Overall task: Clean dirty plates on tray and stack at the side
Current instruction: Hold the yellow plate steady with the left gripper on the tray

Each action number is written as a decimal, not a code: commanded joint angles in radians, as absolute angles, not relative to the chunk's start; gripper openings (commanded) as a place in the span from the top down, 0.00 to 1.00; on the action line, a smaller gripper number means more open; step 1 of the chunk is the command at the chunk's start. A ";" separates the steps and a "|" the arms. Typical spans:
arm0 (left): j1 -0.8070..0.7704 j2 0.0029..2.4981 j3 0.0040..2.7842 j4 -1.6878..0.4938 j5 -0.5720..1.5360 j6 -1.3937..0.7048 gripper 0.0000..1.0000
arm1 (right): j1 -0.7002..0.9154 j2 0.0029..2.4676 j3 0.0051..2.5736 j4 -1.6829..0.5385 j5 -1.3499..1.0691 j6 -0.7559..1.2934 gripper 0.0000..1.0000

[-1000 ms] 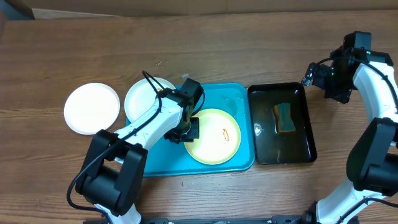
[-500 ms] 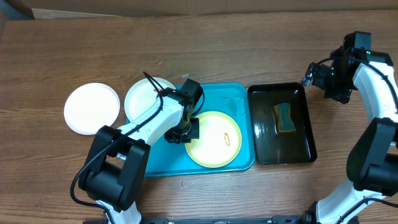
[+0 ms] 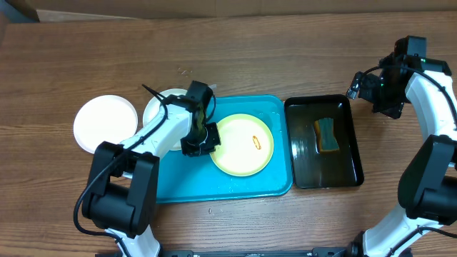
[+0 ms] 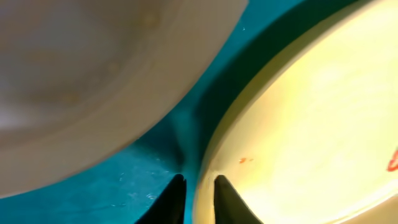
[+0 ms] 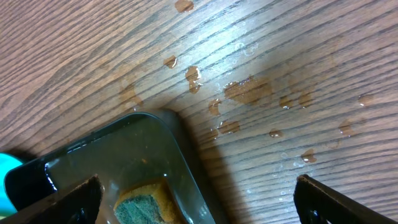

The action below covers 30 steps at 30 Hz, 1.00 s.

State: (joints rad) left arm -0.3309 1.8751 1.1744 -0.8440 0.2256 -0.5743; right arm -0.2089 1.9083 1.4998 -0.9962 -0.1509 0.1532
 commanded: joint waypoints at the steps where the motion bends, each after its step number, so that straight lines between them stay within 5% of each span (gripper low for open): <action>1: -0.334 1.889 1.182 -0.839 0.282 -0.588 0.68 | -0.208 1.905 1.509 -0.993 -0.150 0.153 0.00; 13: -0.340 1.889 1.185 -0.882 0.172 -0.526 0.81 | -0.208 1.905 1.509 -0.993 -0.150 0.153 0.00; 30: -0.421 1.889 1.185 -0.860 0.085 -0.517 0.74 | -0.208 1.905 1.509 -0.993 -0.150 0.153 0.00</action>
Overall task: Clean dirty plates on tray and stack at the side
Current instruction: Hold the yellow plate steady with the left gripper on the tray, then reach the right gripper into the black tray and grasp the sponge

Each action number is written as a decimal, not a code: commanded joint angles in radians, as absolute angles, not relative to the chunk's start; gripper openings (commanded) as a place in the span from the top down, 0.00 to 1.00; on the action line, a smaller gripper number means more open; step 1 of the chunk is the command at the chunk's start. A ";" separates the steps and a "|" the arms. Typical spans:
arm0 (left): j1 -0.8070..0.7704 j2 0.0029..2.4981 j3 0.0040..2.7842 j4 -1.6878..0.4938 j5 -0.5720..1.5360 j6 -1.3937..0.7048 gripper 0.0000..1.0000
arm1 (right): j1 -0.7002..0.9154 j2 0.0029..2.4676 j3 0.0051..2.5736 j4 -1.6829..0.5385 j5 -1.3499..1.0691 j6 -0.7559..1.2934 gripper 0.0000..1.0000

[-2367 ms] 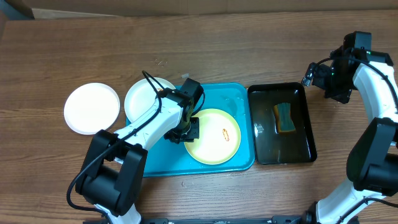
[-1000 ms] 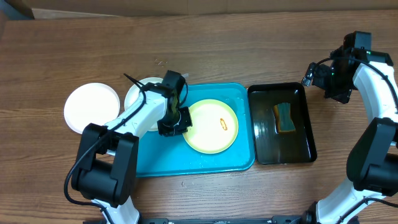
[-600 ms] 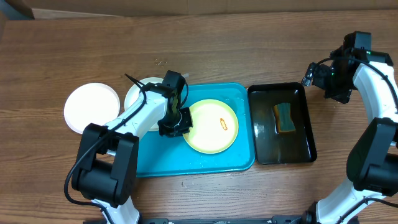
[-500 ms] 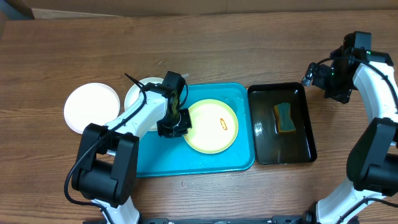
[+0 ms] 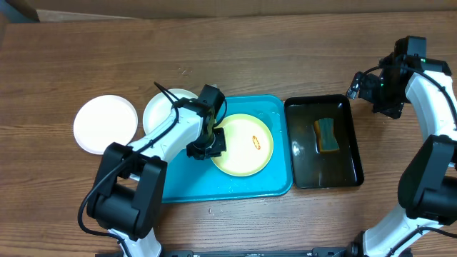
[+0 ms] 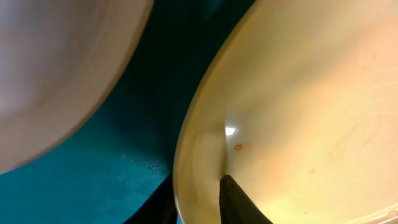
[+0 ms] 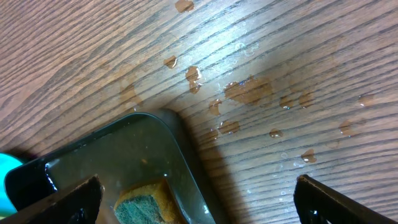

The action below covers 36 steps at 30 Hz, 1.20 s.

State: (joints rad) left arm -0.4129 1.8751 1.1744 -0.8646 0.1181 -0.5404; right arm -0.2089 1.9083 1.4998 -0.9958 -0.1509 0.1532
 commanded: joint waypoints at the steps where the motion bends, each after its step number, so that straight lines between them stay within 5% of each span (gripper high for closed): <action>1: -0.421 1.889 1.185 -0.860 0.086 -0.508 0.71 | -0.208 1.905 1.509 -0.993 -0.150 0.153 0.00; 8: -0.421 1.889 1.185 -0.862 0.086 -0.501 0.67 | -0.208 1.905 1.509 -0.994 -0.154 0.154 0.00; 13: -0.421 1.889 1.185 -0.862 0.086 -0.501 0.67 | -0.211 1.904 1.519 -1.116 -0.385 0.094 0.00; 15: -0.421 1.889 1.185 -0.859 0.086 -0.501 0.67 | -0.212 1.902 1.543 -1.210 -0.401 0.081 0.21; 24: -0.421 1.889 1.185 -0.857 0.088 -0.501 0.67 | -0.134 1.857 1.546 -1.423 -0.199 0.083 0.27; 36: -0.421 1.889 1.185 -0.856 0.096 -0.500 0.66 | 0.104 1.857 1.305 -1.155 0.083 0.237 0.29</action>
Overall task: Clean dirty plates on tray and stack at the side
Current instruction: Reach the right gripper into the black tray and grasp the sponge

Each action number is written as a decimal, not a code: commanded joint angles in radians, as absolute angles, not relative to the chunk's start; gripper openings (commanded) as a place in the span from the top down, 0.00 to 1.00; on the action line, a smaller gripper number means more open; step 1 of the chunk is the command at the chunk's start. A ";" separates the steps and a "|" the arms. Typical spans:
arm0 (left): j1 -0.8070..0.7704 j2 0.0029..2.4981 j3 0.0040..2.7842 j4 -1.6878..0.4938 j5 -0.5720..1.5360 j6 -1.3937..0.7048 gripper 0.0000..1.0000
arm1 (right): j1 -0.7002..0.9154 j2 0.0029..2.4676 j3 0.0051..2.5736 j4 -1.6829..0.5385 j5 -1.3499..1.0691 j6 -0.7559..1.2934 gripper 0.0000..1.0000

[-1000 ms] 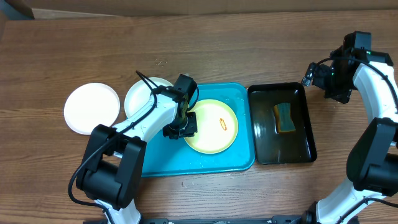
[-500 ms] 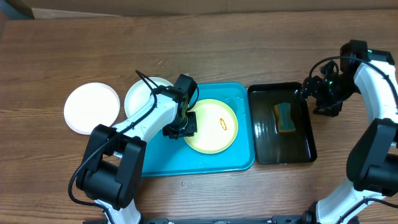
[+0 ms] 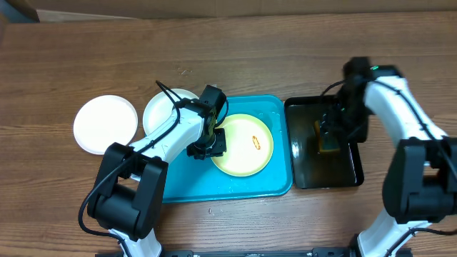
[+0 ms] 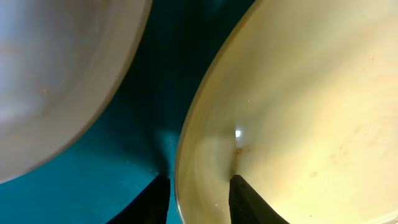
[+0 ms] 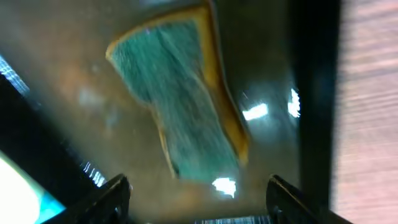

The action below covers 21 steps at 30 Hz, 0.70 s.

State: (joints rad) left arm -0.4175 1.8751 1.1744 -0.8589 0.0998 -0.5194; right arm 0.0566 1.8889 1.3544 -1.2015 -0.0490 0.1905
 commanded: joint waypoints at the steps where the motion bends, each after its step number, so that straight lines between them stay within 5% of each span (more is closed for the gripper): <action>1: -0.421 1.889 1.185 -0.856 0.096 -0.500 0.66 | 0.120 1.857 1.285 -1.124 0.105 0.237 0.29; 5: -0.421 1.889 1.185 -0.856 0.096 -0.496 0.66 | 0.163 1.857 1.192 -1.014 0.138 0.237 0.34; 7: -0.421 1.889 1.185 -0.855 0.096 -0.497 0.66 | 0.165 1.857 1.163 -0.991 0.132 0.237 0.54; 8: -0.421 1.889 1.185 -0.855 0.096 -0.496 0.66 | 0.165 1.857 1.150 -0.984 0.130 0.237 0.82; 9: -0.421 1.889 1.185 -0.855 0.096 -0.496 0.67 | 0.165 1.857 1.143 -0.982 0.130 0.237 0.96; 11: -0.421 1.889 1.185 -0.855 0.097 -0.497 0.67 | 0.164 1.857 1.139 -0.987 0.119 0.237 0.96; 12: -0.421 1.889 1.185 -0.854 0.097 -0.497 0.67 | 0.164 1.857 1.145 -0.994 0.110 0.236 0.96; 15: -0.421 1.889 1.185 -0.852 0.097 -0.496 0.67 | 0.162 1.857 1.190 -1.027 0.104 0.236 0.42; 16: -0.421 1.889 1.185 -0.852 0.097 -0.496 0.67 | 0.162 1.857 1.203 -1.032 0.104 0.236 0.34; 21: -0.421 1.889 1.185 -0.855 0.097 -0.497 0.67 | 0.162 1.857 1.258 -1.028 0.116 0.229 0.27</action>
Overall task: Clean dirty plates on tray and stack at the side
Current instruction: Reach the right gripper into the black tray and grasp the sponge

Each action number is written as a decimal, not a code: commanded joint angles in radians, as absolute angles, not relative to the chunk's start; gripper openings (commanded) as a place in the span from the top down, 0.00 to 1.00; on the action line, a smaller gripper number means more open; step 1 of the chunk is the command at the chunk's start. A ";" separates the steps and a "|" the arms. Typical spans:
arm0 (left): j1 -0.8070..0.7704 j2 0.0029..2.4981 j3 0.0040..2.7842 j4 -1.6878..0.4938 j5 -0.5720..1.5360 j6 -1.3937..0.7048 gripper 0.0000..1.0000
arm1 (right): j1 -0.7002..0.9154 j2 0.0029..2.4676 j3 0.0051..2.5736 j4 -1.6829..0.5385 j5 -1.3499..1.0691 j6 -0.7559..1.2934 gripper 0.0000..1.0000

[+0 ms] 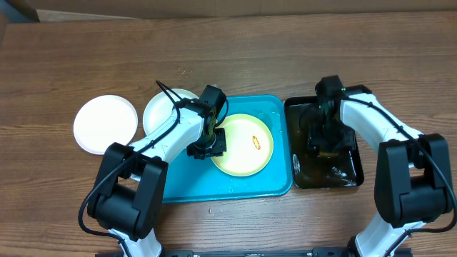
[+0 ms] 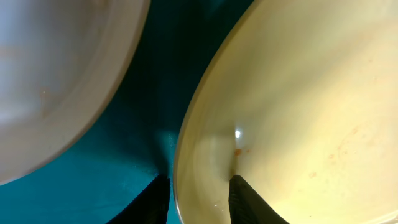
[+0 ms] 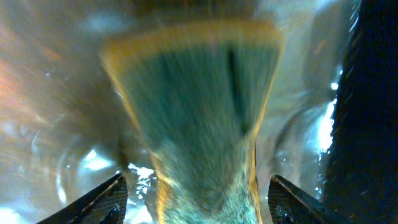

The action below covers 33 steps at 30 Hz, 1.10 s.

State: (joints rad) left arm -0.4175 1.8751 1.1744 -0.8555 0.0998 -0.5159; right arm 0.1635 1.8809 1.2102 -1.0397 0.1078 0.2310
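Observation:
A yellow plate (image 1: 246,146) with a red smear (image 1: 257,141) lies in the teal tray (image 1: 178,189). My left gripper (image 1: 207,146) is at the plate's left edge. In the left wrist view it (image 2: 196,193) is open, one finger outside the yellow rim (image 2: 180,155) and one inside. My right gripper (image 1: 323,139) is down in the black water tray (image 1: 357,164) and hides the sponge from overhead. In the right wrist view the green-and-yellow sponge (image 3: 199,112) lies between the wide-open fingers of that gripper (image 3: 196,199).
Two white plates lie left of the teal tray, one (image 1: 106,123) on the table and one (image 1: 163,107) overlapping the tray's corner, also visible as the white plate (image 2: 56,81) in the left wrist view. The black tray holds rippling water.
My right gripper has come lower and a little left in the black tray; the sponge now fills the space between its open fingers. The left gripper and yellow plate are unchanged.
First my left gripper was nearly shut beside the yellow plate's rim, with the right arm over the table beyond the black tray. Then the left fingers straddled the rim, later spread wider. The right gripper appeared over the sponge, and now brackets it in the water.

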 commanded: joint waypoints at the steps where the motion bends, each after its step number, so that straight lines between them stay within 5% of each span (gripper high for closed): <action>1: -0.421 1.889 1.185 -0.856 0.097 -0.497 0.67 | 0.162 1.857 1.258 -1.023 0.121 0.229 0.26; 11: -0.423 1.889 1.185 -0.855 0.097 -0.496 0.67 | 0.162 1.857 1.216 -0.921 0.134 0.237 0.35; 14: -0.423 1.889 1.185 -0.854 0.096 -0.493 0.67 | 0.162 1.857 1.184 -0.867 0.134 0.237 0.63; 16: -0.426 1.889 1.185 -0.852 0.096 -0.493 0.67 | 0.162 1.857 1.177 -0.855 0.133 0.238 0.96; 18: -0.426 1.889 1.185 -0.852 0.097 -0.493 0.67 | 0.162 1.857 1.179 -0.847 0.114 0.240 0.94; 20: -0.426 1.889 1.185 -0.851 0.097 -0.494 0.67 | 0.162 1.857 1.188 -0.855 0.104 0.240 0.36; 21: -0.426 1.889 1.185 -0.850 0.097 -0.494 0.67 | 0.162 1.857 1.196 -0.869 0.104 0.240 0.16; 22: -0.426 1.889 1.185 -0.849 0.097 -0.494 0.67 | 0.162 1.857 1.203 -0.881 0.104 0.239 0.12; 29: -0.426 1.889 1.185 -0.852 0.096 -0.493 0.66 | 0.162 1.857 1.196 -0.902 0.105 0.237 0.17; 33: -0.426 1.889 1.185 -0.852 0.094 -0.493 0.66 | 0.162 1.859 1.169 -0.882 0.104 0.237 0.32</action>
